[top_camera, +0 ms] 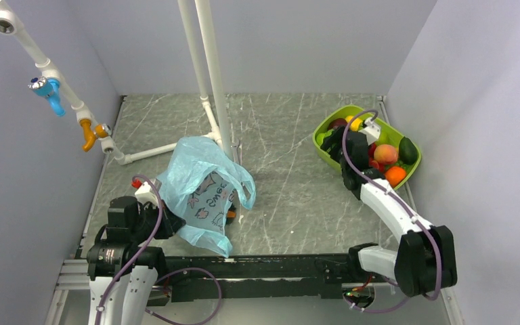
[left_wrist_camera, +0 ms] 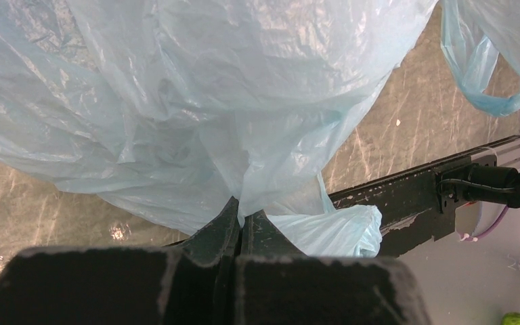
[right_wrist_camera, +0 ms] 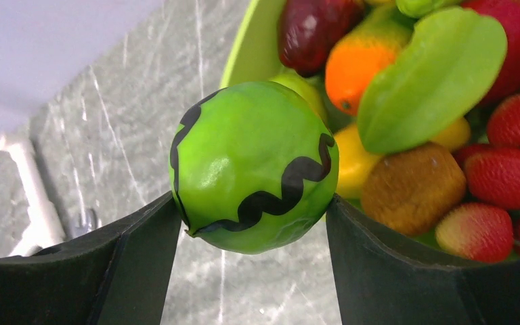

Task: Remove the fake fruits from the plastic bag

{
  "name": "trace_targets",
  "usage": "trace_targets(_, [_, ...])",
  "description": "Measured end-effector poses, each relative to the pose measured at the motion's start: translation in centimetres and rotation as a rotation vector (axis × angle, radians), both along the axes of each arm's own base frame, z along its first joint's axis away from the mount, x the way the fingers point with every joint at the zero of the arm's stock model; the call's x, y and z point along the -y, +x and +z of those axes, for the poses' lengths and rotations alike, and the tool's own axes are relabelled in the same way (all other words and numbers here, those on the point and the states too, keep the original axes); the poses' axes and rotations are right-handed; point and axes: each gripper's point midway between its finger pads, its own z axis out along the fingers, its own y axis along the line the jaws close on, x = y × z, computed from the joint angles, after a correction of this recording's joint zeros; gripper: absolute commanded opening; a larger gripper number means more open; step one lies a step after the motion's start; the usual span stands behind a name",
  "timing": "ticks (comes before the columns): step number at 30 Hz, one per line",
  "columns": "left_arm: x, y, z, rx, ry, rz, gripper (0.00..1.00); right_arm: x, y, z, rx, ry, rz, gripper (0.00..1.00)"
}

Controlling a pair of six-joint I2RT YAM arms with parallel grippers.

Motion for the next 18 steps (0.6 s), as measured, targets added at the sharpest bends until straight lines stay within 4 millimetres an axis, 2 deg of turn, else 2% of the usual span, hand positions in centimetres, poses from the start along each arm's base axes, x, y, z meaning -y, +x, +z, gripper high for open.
trace_targets(4, [0.0,0.0,0.0,-0.001,0.000,0.000,0.00,0.8,2.2,1.5,0.038,0.031,-0.031,0.00])
trace_targets(9, [0.0,0.0,0.0,0.000,0.001,-0.001,0.00,4.2,5.1,0.6,0.005,0.054,-0.142,0.00])
trace_targets(13, [0.0,0.0,0.0,0.000,0.002,-0.002,0.00,7.5,8.8,0.5,-0.012,0.083,-0.223,0.00])
trace_targets(17, [0.0,0.0,-0.1,0.000,0.002,-0.001,0.00,9.4,12.7,0.0,-0.037,0.086,-0.252,0.00])
trace_targets(18, [0.0,0.0,-0.1,0.000,0.002,0.000,0.00,9.6,13.4,-0.3,-0.049,0.085,-0.252,0.03])
